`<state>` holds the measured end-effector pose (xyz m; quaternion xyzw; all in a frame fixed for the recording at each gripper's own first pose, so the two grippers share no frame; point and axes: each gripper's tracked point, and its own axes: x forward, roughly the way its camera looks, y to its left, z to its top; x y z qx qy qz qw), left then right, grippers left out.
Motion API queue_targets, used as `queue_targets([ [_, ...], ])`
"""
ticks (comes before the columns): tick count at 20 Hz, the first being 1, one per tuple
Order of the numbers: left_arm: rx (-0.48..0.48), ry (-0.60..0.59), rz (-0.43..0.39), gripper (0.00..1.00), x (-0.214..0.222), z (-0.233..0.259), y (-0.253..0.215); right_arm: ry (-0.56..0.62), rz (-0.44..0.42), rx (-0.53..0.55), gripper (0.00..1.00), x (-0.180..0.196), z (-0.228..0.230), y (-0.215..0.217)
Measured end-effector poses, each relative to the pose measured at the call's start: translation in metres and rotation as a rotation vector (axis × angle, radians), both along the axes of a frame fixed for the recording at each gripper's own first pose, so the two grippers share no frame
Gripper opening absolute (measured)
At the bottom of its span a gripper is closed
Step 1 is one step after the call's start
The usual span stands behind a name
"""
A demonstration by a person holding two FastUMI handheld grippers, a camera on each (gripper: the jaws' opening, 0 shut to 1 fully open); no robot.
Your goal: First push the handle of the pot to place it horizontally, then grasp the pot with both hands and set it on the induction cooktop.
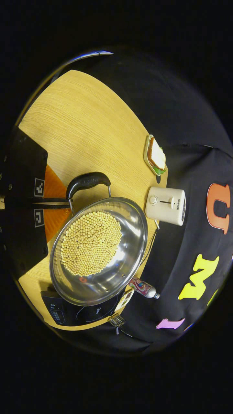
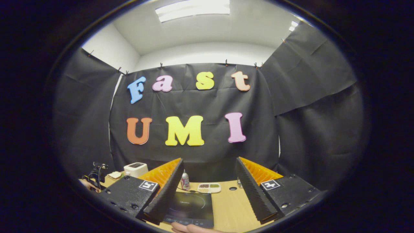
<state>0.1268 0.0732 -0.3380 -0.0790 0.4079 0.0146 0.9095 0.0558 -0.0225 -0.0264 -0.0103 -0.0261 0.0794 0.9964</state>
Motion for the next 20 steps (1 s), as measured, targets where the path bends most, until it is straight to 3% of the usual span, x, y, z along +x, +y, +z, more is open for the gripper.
queue_targets([
  [6, 0.004, 0.032, -0.005, 0.0, 0.019, -0.001, 0.017, 0.016, 0.009, 0.015, 0.96, 0.004, 0.003, 0.008],
  [7, 0.002, 0.032, -0.011, 0.1, 0.022, -0.001, 0.017, 0.017, 0.011, 0.023, 1.0, 0.003, 0.005, 0.008],
  [8, 0.001, 0.034, -0.015, 0.0, 0.026, -0.001, 0.018, 0.019, 0.011, 0.035, 0.96, 0.003, 0.007, 0.008],
  [15, 0.035, 0.071, -0.057, 0.0, 0.048, -0.005, 0.029, 0.028, -0.015, 0.065, 0.96, 0.003, 0.005, 0.004],
  [16, 0.047, 0.073, -0.07, 0.1, 0.051, -0.003, 0.029, 0.031, -0.025, 0.059, 0.96, 0.003, 0.004, 0.001],
  [17, 0.057, 0.073, -0.072, 0.0, 0.055, -0.003, 0.031, 0.034, -0.041, 0.054, 0.96, 0.004, 0.004, -0.002],
  [18, 0.06, 0.072, -0.073, 0.1, 0.059, -0.003, 0.032, 0.03, -0.057, 0.048, 0.96, 0.005, 0.006, -0.004],
  [19, 0.055, 0.072, -0.071, 0.1, 0.064, -0.002, 0.033, 0.024, -0.067, 0.039, 0.96, 0.004, 0.007, -0.003],
  [20, 0.047, 0.074, -0.067, 0.0, 0.068, -0.003, 0.033, 0.02, -0.069, 0.032, 0.96, 0.003, 0.009, -0.002],
])
